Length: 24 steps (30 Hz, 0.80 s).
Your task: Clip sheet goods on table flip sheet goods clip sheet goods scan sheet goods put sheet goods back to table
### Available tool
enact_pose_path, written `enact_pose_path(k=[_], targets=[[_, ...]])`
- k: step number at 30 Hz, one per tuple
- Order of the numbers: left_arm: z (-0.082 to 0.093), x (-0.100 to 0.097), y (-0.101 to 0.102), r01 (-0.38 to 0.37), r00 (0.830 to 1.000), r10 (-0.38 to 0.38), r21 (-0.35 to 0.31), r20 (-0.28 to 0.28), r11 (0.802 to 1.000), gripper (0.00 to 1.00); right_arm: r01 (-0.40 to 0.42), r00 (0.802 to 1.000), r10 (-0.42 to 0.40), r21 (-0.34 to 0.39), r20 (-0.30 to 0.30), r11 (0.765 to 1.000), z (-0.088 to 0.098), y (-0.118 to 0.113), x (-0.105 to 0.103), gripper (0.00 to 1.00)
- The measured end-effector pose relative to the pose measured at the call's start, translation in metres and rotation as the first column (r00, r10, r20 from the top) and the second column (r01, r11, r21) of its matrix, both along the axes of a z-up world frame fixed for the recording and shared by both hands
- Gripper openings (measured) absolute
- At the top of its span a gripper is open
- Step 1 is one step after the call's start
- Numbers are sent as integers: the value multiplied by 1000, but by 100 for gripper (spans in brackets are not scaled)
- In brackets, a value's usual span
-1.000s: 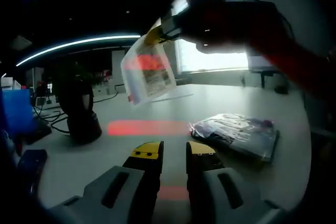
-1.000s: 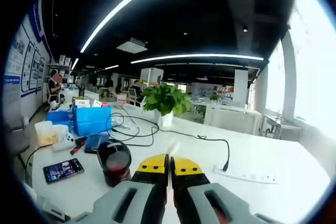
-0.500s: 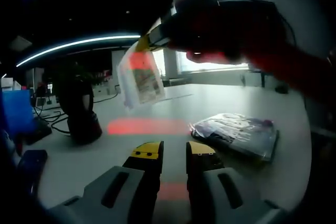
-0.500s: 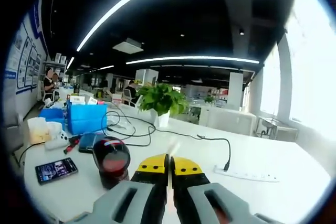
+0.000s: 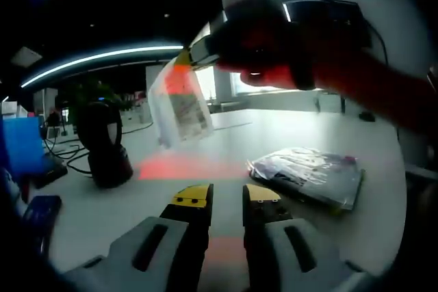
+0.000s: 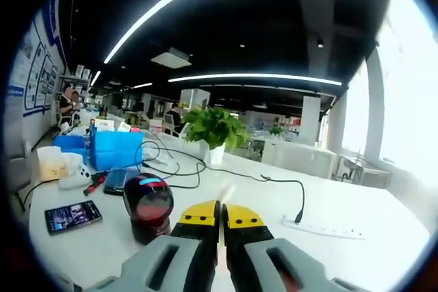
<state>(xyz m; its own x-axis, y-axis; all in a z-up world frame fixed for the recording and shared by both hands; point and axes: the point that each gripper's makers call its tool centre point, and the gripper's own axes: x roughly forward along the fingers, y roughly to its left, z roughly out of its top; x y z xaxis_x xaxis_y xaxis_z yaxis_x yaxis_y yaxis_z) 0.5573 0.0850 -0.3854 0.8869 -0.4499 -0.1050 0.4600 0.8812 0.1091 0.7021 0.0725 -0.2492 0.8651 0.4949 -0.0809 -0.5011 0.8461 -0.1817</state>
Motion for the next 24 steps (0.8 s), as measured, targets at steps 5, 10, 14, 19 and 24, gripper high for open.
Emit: enact_pose_path(k=[5, 10, 14, 19, 24], targets=[[0, 0, 0, -1, 1000, 1, 0, 0, 1000, 11, -16, 1000, 17, -21, 20, 1000, 4, -2, -6, 0], [0, 0, 1, -2, 1000, 2, 1, 0, 1000, 11, -36, 998, 38, -50, 40, 998, 9, -8, -12, 0], [0, 0, 0, -2, 1000, 2, 4, 0, 1000, 11, -57, 997, 60, -66, 51, 996, 14, -14, -16, 0], [-1, 0, 0, -2, 1000, 2, 5, -1, 1000, 11, -73, 995, 78, -87, 61, 994, 18, -20, -22, 0], [-1, 1, 0, -3, 1000, 3, 5, -1, 1000, 11, -89, 993, 95, -96, 63, 991, 20, -26, -26, 0]])
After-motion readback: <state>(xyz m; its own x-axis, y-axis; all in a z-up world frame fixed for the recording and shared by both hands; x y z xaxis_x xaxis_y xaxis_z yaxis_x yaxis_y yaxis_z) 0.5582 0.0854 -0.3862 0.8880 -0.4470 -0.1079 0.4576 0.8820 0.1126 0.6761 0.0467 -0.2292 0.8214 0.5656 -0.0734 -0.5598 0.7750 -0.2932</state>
